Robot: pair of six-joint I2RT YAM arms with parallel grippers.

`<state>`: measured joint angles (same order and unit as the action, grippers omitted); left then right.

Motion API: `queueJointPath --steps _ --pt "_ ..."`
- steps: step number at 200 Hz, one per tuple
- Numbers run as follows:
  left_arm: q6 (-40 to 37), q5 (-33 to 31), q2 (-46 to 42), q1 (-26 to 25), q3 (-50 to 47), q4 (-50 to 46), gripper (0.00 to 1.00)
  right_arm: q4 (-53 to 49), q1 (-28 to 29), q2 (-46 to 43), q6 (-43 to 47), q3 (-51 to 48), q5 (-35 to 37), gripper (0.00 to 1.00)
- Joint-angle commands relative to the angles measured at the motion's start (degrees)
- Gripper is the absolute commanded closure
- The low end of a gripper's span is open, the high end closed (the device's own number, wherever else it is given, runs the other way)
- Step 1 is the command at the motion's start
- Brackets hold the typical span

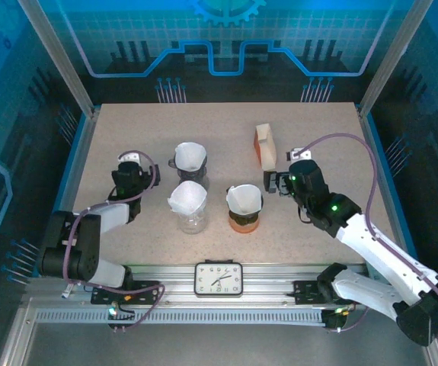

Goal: Place the coffee filter in the dripper

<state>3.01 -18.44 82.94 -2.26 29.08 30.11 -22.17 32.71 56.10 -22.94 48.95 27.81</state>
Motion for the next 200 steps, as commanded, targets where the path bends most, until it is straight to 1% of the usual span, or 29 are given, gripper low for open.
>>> queueJointPath --steps 1,13,21,25,32,41,45,50,53,62,66,74,85,94,111,126,152,167,188,200 --pt "-1.12 5.19 -0.14 1.54 0.03 3.23 0.01 4.14 -4.10 2.20 -1.72 -0.53 -0.81 0.00" --pt "-0.63 8.53 0.97 2.70 1.70 1.14 0.01 4.88 -6.34 3.73 -2.27 -0.67 -3.66 0.00" --pt "0.26 8.70 1.92 3.02 2.44 0.41 0.01 4.52 -7.44 4.71 -3.02 -0.29 -4.24 0.00" --pt "0.41 8.81 2.35 2.97 1.23 3.12 0.01 4.48 -7.89 5.15 -3.12 -0.06 -4.32 0.00" --pt "-0.65 9.19 3.23 2.63 -2.50 11.87 0.01 4.58 -8.46 5.70 -2.99 0.04 -4.35 0.00" --pt "-1.09 8.09 3.64 1.63 -6.26 17.82 0.01 4.63 -9.16 6.10 -2.61 0.31 -4.36 0.00" --pt "-1.19 6.89 5.10 1.30 -8.52 22.94 0.01 4.97 -9.53 6.21 -2.23 0.20 -4.32 0.00" --pt "-1.90 5.83 7.19 1.13 -10.84 31.85 0.01 5.31 -9.73 6.30 -1.73 0.06 -4.14 0.00" --pt "-1.65 5.48 7.35 1.17 -11.33 33.37 0.01 5.53 -9.89 6.35 -1.52 -0.03 -3.76 0.00" --pt "-0.04 4.30 5.01 1.21 -9.49 25.40 0.01 6.43 -10.58 6.48 -1.15 -0.40 -2.50 0.00" --pt "-0.01 3.77 5.06 1.23 -8.55 23.74 0.01 7.04 -10.89 6.56 -0.74 -0.66 -2.53 0.00" --pt "-1.04 3.24 6.15 0.81 -8.54 25.78 0.01 8.47 -11.66 6.71 0.32 -1.18 -3.63 0.00" --pt "-0.64 3.31 5.59 0.82 -8.34 24.24 0.01 11.00 -12.61 7.25 1.91 -2.02 -4.97 0.00" --pt "-0.88 3.18 6.06 0.81 -8.51 25.50 0.01 14.10 -13.12 7.89 3.52 -3.11 -4.88 0.00" --pt "-0.80 3.19 5.99 0.77 -8.50 25.35 0.01 20.02 -14.19 8.93 8.42 -5.68 -3.82 0.00" --pt "-0.87 3.18 5.90 0.76 -8.50 25.12 0.01 24.57 -15.72 9.52 10.19 -8.24 -0.53 0.00" --pt "-0.81 3.23 5.92 0.77 -8.49 25.11 0.01 34.55 -18.75 11.01 16.51 -13.22 0.08 0.00" --pt "-0.81 3.19 5.92 0.76 -8.51 25.11 0.01 41.30 -20.00 13.70 19.80 -15.66 -0.29 0.00" --pt "-0.81 3.19 5.99 0.73 -8.51 25.08 0.01 45.26 -22.12 18.90 20.85 -16.51 -1.76 0.00" --pt "-0.81 3.15 5.97 0.72 -8.50 25.09 0.01 50.46 -22.98 21.59 21.75 -18.20 -3.28 0.00"
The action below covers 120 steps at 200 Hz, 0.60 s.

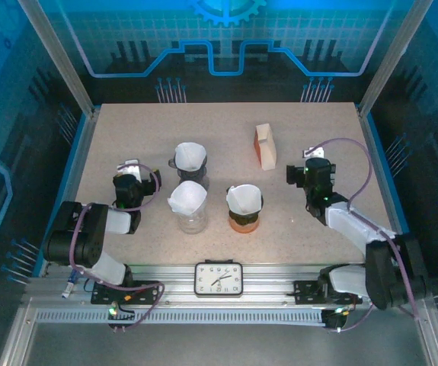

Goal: Place the coffee filter in the dripper

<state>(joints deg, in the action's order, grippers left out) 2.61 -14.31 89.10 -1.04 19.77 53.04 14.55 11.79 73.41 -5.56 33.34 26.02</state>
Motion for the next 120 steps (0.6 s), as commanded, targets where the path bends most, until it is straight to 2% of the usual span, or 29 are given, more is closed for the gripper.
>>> queueJointPath --steps 1,36,46,88,97,105,120 --pt "-0.41 -0.94 -0.22 -0.52 0.80 2.16 0.01 14.41 -2.18 4.46 4.49 -2.81 -1.67 0.00" --pt "-0.37 -0.98 -0.24 -0.53 0.80 2.23 0.01 29.95 -3.90 12.87 5.47 -7.31 -5.08 0.00" --pt "-0.41 -0.91 -0.29 -0.54 0.80 2.20 0.01 26.17 -4.70 12.09 4.32 -6.29 -7.14 0.00" --pt "-0.41 -0.96 -0.22 -0.54 0.88 2.16 0.01 30.38 -6.31 12.51 4.95 -8.42 -13.32 0.00" --pt "-0.42 -0.92 -0.24 -0.54 0.88 2.16 0.01 33.42 -6.67 13.64 4.81 -10.08 -14.66 0.00" --pt "-0.42 -0.95 -0.24 -0.53 0.87 2.16 0.01 41.43 -6.62 15.48 5.44 -12.29 -13.77 0.00" --pt "-0.43 -0.96 -0.24 -0.52 0.85 2.16 0.01 36.80 -6.95 14.47 4.44 -11.17 -13.52 0.00"
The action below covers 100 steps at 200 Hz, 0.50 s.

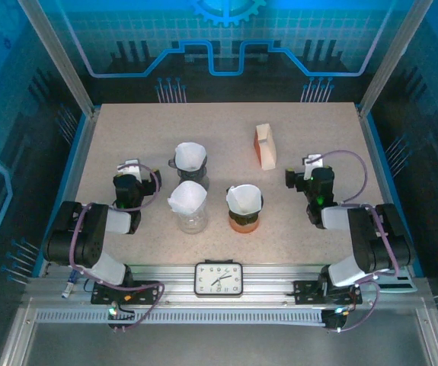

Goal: Place the coffee filter in the dripper

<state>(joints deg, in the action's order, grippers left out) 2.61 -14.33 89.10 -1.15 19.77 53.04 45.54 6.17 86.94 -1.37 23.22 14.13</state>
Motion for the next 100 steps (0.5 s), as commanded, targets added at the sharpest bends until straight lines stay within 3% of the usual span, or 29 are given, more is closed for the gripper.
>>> queueJointPath --steps 1,36,50,100 --pt "-0.42 -0.95 -0.24 -0.42 0.87 2.20 0.01 6.28 -1.34 1.08 0.28 -1.10 -1.64 0.00" --pt "-0.42 -0.97 -0.23 -0.43 0.89 2.16 0.01 6.65 -1.64 0.99 0.20 -1.33 -2.16 0.00" --pt "-0.41 -0.96 -0.24 -0.43 0.88 2.16 0.01 8.28 -1.25 0.87 -1.08 -2.23 2.34 0.00" --pt "-0.42 -0.96 -0.19 -0.41 0.88 2.20 0.01 7.56 -0.95 1.04 -0.16 -1.73 1.06 0.00"
